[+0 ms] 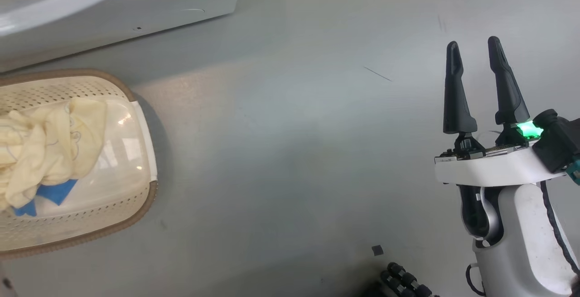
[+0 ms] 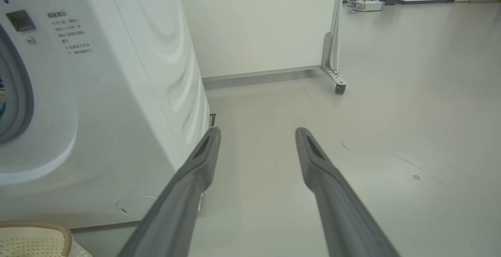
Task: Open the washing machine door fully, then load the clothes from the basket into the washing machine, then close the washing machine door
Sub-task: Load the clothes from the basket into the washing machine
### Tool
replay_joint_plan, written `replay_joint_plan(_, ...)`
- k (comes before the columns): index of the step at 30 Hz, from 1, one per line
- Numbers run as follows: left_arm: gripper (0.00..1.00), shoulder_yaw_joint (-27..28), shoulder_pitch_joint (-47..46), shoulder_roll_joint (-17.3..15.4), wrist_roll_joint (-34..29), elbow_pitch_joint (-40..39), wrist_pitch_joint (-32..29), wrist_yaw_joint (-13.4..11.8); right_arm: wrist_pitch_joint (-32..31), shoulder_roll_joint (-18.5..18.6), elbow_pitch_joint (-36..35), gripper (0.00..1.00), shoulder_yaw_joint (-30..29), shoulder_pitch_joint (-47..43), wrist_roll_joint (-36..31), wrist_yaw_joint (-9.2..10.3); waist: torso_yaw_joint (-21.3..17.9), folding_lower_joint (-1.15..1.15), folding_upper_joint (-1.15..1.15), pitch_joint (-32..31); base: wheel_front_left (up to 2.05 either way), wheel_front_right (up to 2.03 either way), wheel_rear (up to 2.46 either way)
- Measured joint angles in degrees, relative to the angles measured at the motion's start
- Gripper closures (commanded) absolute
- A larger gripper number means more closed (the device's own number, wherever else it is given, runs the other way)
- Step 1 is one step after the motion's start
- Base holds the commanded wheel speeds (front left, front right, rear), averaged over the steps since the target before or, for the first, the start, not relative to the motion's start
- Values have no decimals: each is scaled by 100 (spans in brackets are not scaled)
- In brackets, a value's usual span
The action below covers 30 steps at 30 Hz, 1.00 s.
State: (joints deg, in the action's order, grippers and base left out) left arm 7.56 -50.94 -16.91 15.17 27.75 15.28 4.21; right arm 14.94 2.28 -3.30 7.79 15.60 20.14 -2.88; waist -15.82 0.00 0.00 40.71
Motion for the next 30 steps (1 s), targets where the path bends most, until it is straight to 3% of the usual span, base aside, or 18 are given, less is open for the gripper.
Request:
replay_joint_plan(6, 0, -19, 878, 505, -15, -477, -8, -243, 0, 1, 74, 0, -55, -185, -204, -33, 296, 0, 0, -315, 0, 0, 0)
replay_joint_plan(12, 0, 52, 1875, 744, -126, -1094, -18, -495, 0, 5, 155, 0, -64, -247, -424, -107, 545, 0, 0, -658, 0, 0, 0)
replay_joint_plan(21, 0, -71, 2972, 1336, -187, -1667, -41, -550, 0, 89, 263, 0, -213, -592, -589, -112, 862, 0, 0, -1051, 0, 0, 0)
replay_joint_plan(30, 0, -189, 3882, 1423, -233, -2004, -42, -541, 0, 122, 386, 0, -259, -857, -709, -159, 1141, 0, 0, -1532, 0, 0, 0)
